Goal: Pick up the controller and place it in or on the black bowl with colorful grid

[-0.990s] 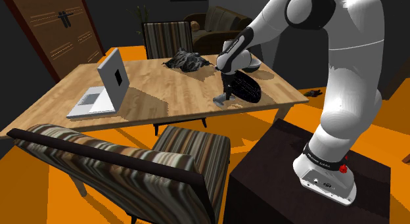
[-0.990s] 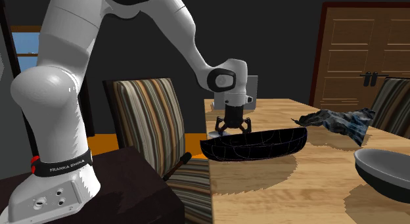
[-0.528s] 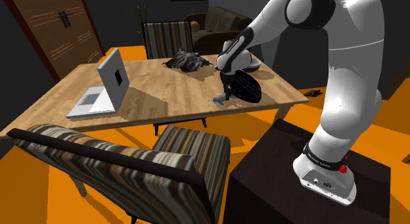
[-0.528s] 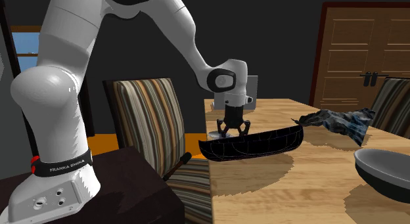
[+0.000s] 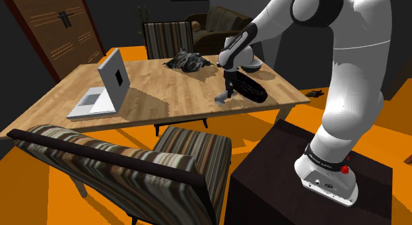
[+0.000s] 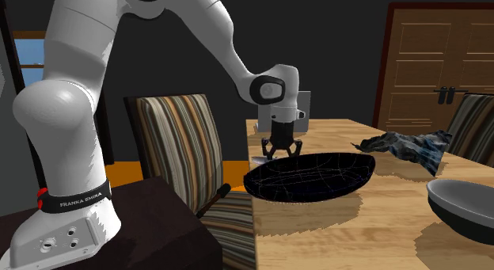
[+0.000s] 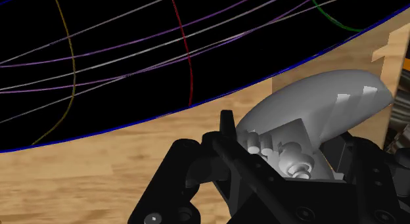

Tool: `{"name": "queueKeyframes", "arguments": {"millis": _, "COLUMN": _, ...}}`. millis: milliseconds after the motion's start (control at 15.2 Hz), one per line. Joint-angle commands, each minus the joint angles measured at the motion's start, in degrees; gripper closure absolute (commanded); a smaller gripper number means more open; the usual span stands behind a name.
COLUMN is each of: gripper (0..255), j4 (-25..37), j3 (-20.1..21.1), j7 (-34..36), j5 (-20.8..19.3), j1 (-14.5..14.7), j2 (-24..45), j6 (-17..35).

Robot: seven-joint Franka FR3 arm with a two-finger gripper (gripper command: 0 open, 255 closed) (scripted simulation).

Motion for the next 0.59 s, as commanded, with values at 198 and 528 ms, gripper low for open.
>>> {"name": "queueKeyframes", "arguments": {"millis": 198, "gripper": 255, "j4": 0.48, "j3": -0.31, "j7": 0.54, "j5": -0.68, "j1": 0.23, "j2": -2.65, "j6": -3.12}}
{"name": "queueKeyframes", "arguments": {"millis": 528, "gripper": 255, "j4": 1.28, "j3": -0.56, "j7": 1.03, "j5": -1.32, "j1": 0.4, "j2": -5.18, "j6": -6.41}}
